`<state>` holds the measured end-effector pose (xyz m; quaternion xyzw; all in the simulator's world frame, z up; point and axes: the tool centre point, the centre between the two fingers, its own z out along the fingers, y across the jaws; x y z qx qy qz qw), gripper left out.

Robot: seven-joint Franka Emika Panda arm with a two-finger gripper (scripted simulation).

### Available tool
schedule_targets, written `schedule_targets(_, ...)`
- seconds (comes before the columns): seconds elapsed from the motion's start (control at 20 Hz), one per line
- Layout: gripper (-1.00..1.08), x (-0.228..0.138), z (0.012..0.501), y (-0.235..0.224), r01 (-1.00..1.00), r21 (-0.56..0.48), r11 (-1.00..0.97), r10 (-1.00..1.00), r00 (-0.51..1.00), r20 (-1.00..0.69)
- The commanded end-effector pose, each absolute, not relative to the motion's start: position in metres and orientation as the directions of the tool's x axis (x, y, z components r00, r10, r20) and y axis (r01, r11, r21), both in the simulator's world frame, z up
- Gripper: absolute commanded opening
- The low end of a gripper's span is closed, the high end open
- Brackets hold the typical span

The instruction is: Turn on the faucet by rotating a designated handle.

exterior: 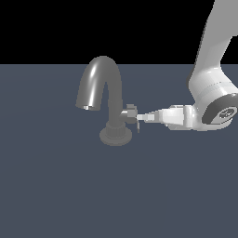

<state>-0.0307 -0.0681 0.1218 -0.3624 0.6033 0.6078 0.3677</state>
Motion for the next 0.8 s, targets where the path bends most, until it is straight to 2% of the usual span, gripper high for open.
schedule_targets(0.0,-1.0,-0.027,0.103,-0.068,-0.876,0.482,0.011,0.007,-0.481,-0.876)
schedule_targets(0.75,-1.0,-0.015,0.043,-0.068,-0.85,0.527,0.017,0.011,-0.527,-0.85)
